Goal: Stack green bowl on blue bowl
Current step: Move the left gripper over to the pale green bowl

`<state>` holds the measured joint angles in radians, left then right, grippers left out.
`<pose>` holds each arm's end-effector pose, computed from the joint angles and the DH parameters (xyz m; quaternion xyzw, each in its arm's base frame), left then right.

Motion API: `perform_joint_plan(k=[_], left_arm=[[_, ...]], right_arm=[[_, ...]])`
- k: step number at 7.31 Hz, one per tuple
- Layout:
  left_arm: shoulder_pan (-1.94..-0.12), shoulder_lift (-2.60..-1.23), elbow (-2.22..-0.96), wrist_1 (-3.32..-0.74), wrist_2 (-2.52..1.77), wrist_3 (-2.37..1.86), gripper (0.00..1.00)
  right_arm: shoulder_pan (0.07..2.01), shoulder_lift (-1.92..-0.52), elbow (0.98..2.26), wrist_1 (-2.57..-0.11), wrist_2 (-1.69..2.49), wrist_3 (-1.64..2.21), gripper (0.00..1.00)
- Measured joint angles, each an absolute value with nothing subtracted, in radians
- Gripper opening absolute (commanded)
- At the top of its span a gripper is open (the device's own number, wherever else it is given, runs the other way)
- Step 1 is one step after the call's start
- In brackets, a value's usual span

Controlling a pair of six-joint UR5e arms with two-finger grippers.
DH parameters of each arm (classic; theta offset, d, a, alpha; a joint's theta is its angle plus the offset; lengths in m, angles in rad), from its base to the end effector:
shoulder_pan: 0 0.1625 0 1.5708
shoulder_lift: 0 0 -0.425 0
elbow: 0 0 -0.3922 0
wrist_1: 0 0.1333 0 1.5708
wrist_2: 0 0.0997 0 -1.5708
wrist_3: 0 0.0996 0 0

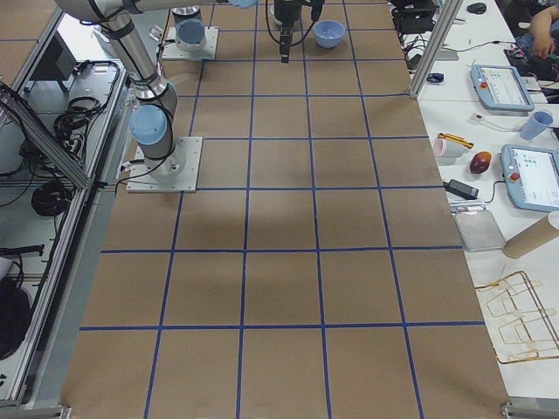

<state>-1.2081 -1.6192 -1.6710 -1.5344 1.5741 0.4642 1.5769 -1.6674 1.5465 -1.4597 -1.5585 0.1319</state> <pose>0.0518 -0.5112 0.4188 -0.0507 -0.9971 -0.0520 0.0210 0.1373 -0.4482 0.5342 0.0628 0.9980 -0.0045 0.0065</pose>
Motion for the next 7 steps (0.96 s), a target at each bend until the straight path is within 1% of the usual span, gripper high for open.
perform_joint_plan(k=[4,7], left_arm=[[-1.037,-1.684,-1.798,-1.317,1.571,0.589,1.00],[-0.943,-1.756,-1.829,-1.215,1.562,0.695,1.00]], right_arm=[[1.577,-1.667,1.547,-1.460,-1.559,0.132,1.00],[1.577,-1.667,1.547,-1.460,-1.559,0.132,1.00]])
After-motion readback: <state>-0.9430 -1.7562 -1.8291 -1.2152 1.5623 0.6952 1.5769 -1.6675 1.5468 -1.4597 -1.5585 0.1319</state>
